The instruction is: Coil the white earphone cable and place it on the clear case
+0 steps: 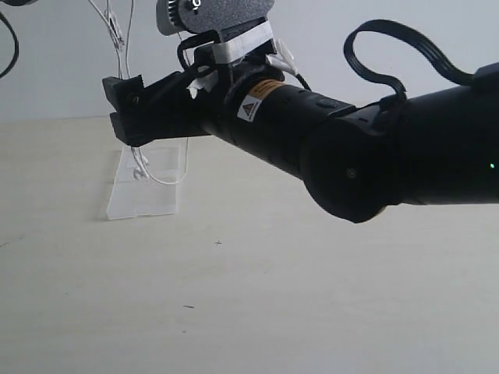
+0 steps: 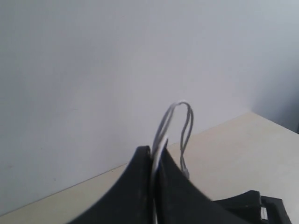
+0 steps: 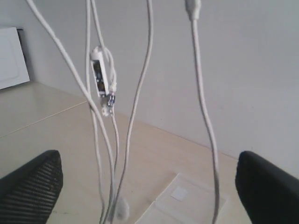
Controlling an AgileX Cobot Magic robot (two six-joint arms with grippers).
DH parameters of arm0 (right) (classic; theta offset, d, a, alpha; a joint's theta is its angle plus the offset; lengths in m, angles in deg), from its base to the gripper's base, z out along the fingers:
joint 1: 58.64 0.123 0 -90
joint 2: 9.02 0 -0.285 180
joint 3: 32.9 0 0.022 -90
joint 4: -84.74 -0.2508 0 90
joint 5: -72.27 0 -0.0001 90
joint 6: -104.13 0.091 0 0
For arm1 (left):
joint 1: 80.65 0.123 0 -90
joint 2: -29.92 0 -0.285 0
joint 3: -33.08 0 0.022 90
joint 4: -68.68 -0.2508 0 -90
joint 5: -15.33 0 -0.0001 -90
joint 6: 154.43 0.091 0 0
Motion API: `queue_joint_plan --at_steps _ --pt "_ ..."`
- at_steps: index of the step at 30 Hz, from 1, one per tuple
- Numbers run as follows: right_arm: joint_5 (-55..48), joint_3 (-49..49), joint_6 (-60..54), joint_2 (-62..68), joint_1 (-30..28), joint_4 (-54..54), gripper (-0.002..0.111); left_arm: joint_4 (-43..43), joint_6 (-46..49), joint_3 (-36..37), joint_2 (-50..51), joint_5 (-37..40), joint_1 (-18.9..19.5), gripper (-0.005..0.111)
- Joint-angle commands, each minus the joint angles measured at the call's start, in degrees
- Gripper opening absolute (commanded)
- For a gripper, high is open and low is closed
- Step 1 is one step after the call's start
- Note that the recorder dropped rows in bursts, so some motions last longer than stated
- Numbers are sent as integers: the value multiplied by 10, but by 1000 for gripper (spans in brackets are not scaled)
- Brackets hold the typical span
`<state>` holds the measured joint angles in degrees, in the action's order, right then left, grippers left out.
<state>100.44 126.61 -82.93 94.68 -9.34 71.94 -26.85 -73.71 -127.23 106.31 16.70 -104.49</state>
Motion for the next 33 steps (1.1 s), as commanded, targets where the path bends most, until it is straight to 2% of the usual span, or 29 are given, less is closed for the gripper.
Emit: queue_joint_plan --at_steps 1,22,33 --pt "10 24 -4 15 -1 -4 95 6 0 -5 1 -2 -1 0" --pt "-54 95 -3 50 0 -1 95 4 0 -30 3 -14 -1 0" --pt "-85 96 -3 50 0 -1 94 4 0 -33 10 -17 -1 0"
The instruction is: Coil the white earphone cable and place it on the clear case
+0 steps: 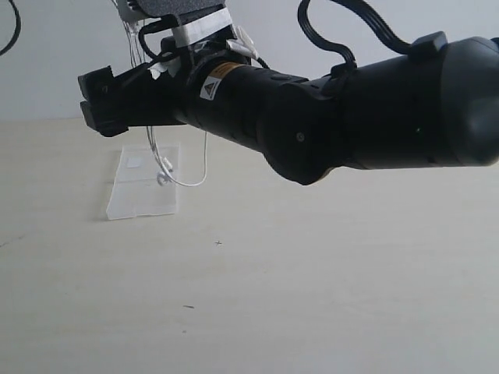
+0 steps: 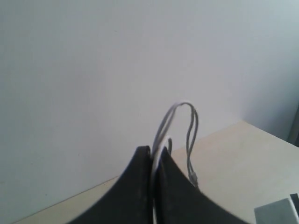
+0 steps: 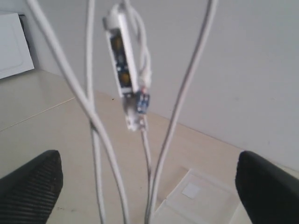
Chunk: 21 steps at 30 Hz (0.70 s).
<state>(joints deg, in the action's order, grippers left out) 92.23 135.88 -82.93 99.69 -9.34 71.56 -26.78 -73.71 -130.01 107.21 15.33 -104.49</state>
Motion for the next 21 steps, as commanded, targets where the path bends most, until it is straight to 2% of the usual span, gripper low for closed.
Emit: queue_joint_plan --at_steps 1,9,17,21 --pt "-3 4 -3 0 0 1 93 4 0 -5 1 -3 -1 0" --pt "-3 4 2 0 0 -4 68 4 0 -5 1 8 -1 0" --pt "-2 4 2 0 0 -4 75 4 0 -5 1 6 -1 0" --pt "-2 4 13 0 0 -4 70 5 0 -5 1 0 -1 0"
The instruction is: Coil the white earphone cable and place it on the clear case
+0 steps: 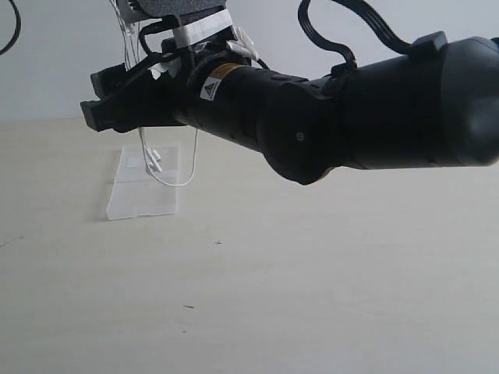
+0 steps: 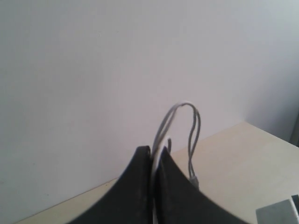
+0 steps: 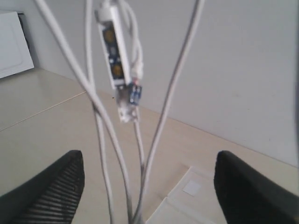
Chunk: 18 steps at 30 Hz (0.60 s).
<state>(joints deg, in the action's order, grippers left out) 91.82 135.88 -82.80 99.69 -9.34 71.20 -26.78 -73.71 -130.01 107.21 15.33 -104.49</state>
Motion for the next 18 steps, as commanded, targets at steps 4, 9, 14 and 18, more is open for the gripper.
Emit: queue_joint_plan --at_steps 4,9,14,18 --pt "-3 4 22 0 0 0 41 6 0 -8 1 0 -1 0" --pt "-4 4 22 0 0 0 0 6 0 -11 1 0 -1 0" --pt "-11 4 22 0 0 0 0 7 0 -11 1 -3 -1 0" --pt "-30 4 21 0 0 0 0 7 0 -11 1 -7 -1 0"
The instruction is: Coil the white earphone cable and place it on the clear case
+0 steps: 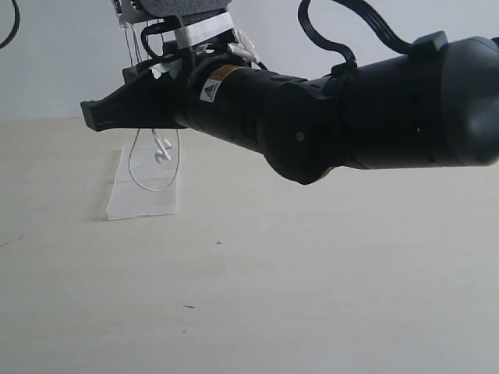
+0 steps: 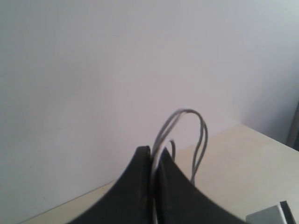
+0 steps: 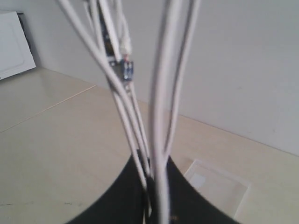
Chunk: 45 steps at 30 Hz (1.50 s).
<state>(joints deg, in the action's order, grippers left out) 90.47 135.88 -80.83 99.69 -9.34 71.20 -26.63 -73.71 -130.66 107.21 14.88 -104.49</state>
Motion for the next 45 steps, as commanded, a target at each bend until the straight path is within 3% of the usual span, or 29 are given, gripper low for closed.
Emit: queue_joint_plan --at_steps 1,6,17,25,34,42,45 --pt "-17 4 0 0 0 0 0 6 0 -5 1 -4 -1 0" --pt "-35 8 -28 -7 -12 0 0 2 0 -5 -5 -32 -1 0" --pt "-131 30 -67 -50 -97 3 0 2 -1 42 -35 -41 -1 0" --pt "-166 30 -134 -103 -101 3 0 2 -24 103 -4 -58 -1 0" --pt "-200 30 -146 -100 -102 46 0 1 -22 104 31 -136 -1 2" --pt "-236 30 -146 -100 -144 62 0 -6 -19 104 18 -153 -1 48" --pt "-236 30 -146 -100 -161 69 0 -6 -29 104 17 -166 -1 53"
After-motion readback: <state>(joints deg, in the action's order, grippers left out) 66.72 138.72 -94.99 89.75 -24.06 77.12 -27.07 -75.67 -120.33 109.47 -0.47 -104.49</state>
